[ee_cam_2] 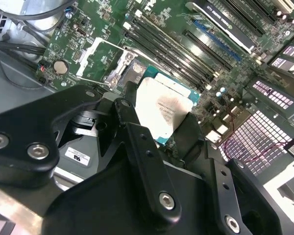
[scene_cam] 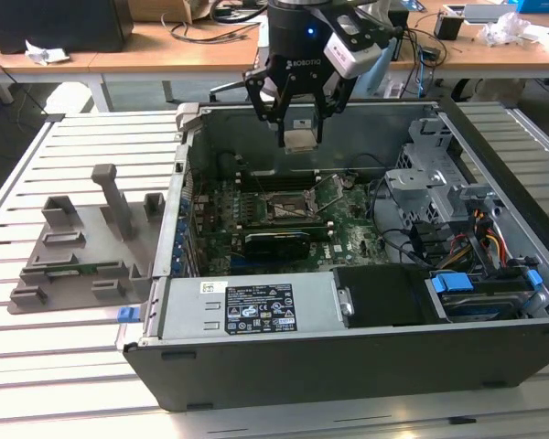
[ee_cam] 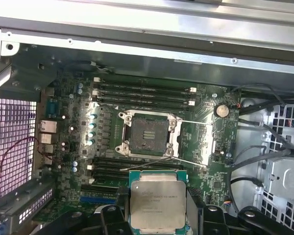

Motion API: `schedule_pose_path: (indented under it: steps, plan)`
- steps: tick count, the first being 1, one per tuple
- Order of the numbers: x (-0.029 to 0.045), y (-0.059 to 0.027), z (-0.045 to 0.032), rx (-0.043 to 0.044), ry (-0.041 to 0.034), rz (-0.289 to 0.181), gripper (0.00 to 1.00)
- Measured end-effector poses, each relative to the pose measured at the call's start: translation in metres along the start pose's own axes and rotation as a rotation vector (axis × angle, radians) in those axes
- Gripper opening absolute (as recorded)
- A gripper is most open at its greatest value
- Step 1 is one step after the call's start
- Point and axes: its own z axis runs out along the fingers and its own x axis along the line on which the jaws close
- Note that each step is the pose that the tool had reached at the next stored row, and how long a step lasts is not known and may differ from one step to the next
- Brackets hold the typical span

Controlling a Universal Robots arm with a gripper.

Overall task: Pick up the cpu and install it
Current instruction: 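Pick up the cpu and move it towards the insertion slot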

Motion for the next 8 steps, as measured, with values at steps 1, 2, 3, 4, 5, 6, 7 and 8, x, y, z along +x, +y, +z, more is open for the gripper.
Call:
schedule_pose_path:
  steps: [1, 2, 3, 4, 5, 6, 7, 8]
  plan:
    - [-0.0002, 0.0, 0.0004, 0.0, 0.0, 0.0, 0.55]
    - [-0.0005, 0.0, 0.0009, 0.0001, 0.0, 0.0, 0.55]
    - [-0.0008, 0.0, 0.0015, 0.0001, 0.0, 0.0, 0.55]
    - [-0.0011, 0.0, 0.0023, 0.0, 0.0, 0.0, 0.55]
    - [-0.0015, 0.0, 0.0031, 0.0001, 0.0, 0.0, 0.55]
    - [-0.0017, 0.0, 0.0036, 0.0001, 0.0, 0.0, 0.55]
    - [-0.002, 0.0, 0.0041, 0.0001, 0.0, 0.0, 0.55]
    - [-0.0023, 0.0, 0.0047, 0.0001, 0.0, 0.0, 0.55]
